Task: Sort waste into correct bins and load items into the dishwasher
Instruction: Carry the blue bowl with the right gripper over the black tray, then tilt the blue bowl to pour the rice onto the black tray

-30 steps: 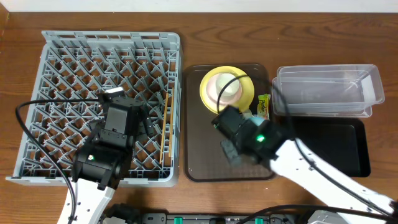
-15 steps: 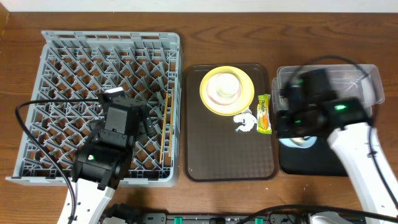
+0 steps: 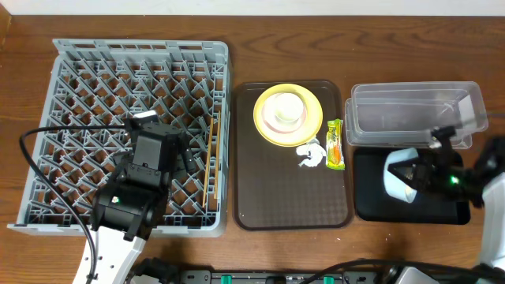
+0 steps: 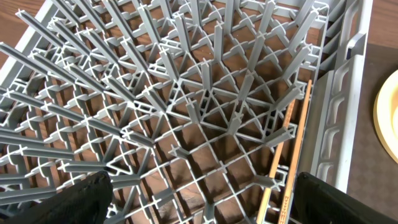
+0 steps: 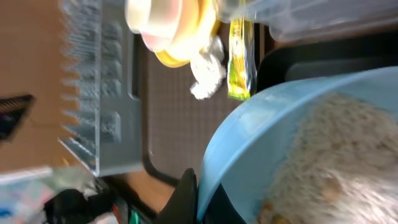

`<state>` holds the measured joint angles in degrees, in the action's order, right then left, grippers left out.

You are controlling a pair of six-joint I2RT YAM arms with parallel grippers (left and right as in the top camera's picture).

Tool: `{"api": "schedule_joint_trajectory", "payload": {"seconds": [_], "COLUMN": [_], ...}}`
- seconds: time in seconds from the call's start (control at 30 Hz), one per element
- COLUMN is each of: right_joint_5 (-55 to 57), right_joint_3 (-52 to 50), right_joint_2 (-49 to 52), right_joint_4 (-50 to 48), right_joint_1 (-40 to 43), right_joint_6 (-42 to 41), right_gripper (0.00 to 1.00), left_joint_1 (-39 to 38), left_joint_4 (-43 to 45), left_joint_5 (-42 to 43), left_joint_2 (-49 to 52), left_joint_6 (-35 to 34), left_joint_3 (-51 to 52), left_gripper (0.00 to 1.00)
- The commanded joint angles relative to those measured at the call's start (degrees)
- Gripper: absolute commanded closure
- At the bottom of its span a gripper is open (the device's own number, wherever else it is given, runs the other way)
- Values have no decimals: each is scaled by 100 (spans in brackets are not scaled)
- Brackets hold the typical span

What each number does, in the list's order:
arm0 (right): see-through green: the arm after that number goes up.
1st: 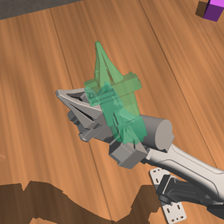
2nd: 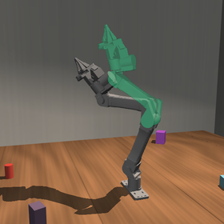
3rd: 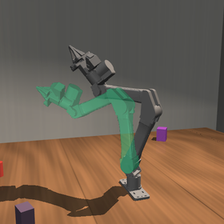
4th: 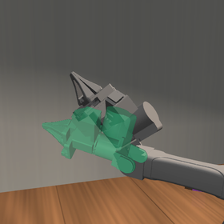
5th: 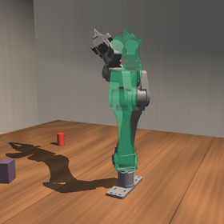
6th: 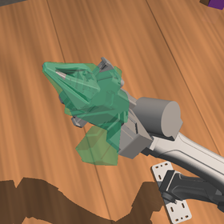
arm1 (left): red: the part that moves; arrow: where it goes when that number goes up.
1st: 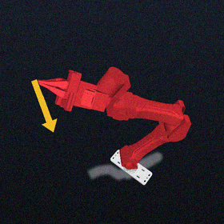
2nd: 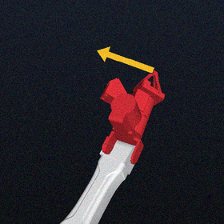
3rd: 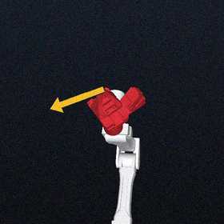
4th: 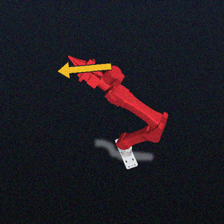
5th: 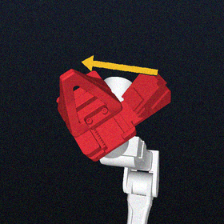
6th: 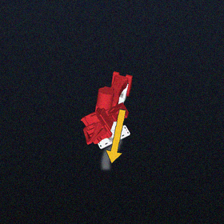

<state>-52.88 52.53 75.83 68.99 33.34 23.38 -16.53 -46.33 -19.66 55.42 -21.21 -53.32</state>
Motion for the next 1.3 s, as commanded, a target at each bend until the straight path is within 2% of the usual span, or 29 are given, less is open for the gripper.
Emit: {"api": "schedule_joint_trajectory", "payload": {"seconds": [0.0,0.23,0.43,0.7,1.03,1.17,1.27], "right_joint_5": [-1419,-2564,-2719,-3311,-3517,-3650,-3620], "right_joint_3": [-459,-1432,-1816,-1928,-1954,-1954,-1963], "right_joint_2": [-85,-83,-83,-81,-81,-81,-81], "right_joint_4": [-225,-1038,-1394,-1757,-1902,-2535,-2402], "right_joint_1": [654,1517,1853,1888,1888,1888,1888], "right_joint_6": [807,800,802,798,780,-96,-101], "right_gripper": [99,99,99,99,99,99,99], "left_joint_1": [28,28,28,28,28,28,28], "left_joint_4": [-15,-15,-15,-15,-15,-15,-15], "left_joint_5": [-74,-74,-72,-72,-74,-74,-74], "left_joint_2": [4,7,7,4,7,4,7], "left_joint_6": [-50,-50,-50,-50,-50,-50,-50], "left_joint_3": [-103,-103,-103,-103,-103,-103,-103], "left_gripper": [6,6,6,6,6,6,6]}}
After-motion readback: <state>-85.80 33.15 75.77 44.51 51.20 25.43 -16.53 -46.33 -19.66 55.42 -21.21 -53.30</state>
